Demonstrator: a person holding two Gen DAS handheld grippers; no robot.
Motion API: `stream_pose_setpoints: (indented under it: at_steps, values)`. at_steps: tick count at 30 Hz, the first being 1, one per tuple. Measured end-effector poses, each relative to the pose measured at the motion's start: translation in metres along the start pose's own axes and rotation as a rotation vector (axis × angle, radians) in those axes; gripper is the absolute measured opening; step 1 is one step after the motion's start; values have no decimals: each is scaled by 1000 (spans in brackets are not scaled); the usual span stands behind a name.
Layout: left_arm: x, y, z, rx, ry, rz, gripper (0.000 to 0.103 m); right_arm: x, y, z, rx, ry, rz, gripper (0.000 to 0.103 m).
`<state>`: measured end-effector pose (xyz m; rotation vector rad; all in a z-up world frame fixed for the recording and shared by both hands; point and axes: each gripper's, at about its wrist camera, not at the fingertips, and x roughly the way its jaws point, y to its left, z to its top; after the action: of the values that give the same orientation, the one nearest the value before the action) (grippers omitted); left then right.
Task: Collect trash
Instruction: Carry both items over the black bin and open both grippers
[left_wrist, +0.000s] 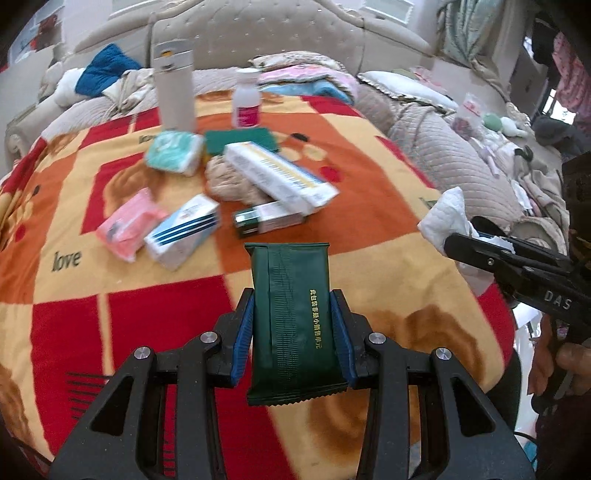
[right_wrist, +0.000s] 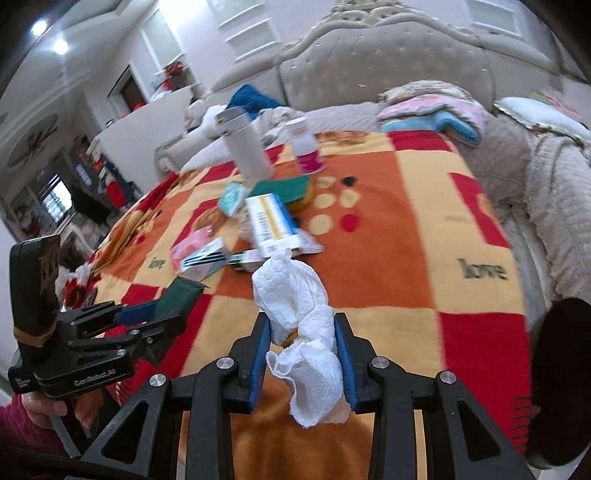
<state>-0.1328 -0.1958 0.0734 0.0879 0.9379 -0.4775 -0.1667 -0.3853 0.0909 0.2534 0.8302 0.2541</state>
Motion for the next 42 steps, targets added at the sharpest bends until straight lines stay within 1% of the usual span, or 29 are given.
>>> stream_pose_setpoints:
  at_steps: [5,13,18,22,28,33,38,42]
  values:
    - [7,-33,9,49,4,-31,37,-22,-37,-4,61,-33,-49,33]
    - [21,-96,28,142,-8,-88,37,-58,-92,-15,173,-87,-124,33]
    - [36,-139,41,189,1,-154,37,-81,-131,-28,248,-106,-190,33]
    - [53,-174,50,221,32,-205,37,-96,-165,-40,323,-119,-229,33]
    - [74,-217,58,249,57,-270,37,-105,-202,-51,393,-118,-281,33]
    - [91,-241,62,246,78,-312,37,-103,-222,-59,436,-108,-292,33]
    - [106,-253,64,230,98,-343,37,-100,-233,-63,457,-100,-311,33]
    - [115,-260,62,230,109,-348,37,-98,-239,-65,466,-94,-325,33]
